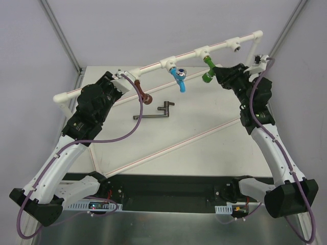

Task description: Install the water faucets

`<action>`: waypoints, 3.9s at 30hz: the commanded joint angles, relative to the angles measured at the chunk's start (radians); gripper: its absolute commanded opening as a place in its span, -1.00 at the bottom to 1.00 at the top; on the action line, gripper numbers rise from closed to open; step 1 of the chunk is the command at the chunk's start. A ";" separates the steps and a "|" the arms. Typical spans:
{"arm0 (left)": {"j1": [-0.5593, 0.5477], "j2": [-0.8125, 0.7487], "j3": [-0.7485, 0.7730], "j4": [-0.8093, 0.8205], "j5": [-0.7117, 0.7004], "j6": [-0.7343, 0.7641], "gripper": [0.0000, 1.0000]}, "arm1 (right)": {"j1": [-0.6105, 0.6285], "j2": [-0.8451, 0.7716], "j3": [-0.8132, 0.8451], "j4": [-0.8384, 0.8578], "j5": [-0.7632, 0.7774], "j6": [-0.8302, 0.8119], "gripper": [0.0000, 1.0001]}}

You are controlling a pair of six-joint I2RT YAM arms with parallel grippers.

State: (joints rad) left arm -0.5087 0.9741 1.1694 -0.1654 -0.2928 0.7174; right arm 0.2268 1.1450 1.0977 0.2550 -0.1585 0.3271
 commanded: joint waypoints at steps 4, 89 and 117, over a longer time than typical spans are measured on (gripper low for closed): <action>-0.007 0.012 -0.045 -0.146 0.035 -0.150 -1.00 | -0.044 0.117 -0.099 0.311 -0.065 0.563 -0.97; -0.007 0.003 -0.045 -0.148 0.035 -0.150 -1.00 | 0.404 0.134 0.249 -0.405 0.746 -2.045 0.94; -0.007 0.014 -0.045 -0.146 0.038 -0.148 -1.00 | 0.132 0.064 0.246 -0.402 0.168 -1.055 -0.97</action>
State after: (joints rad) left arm -0.5106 0.9619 1.1637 -0.1730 -0.2695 0.7094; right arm 0.4271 1.2335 1.3289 -0.2203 0.1658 -1.0302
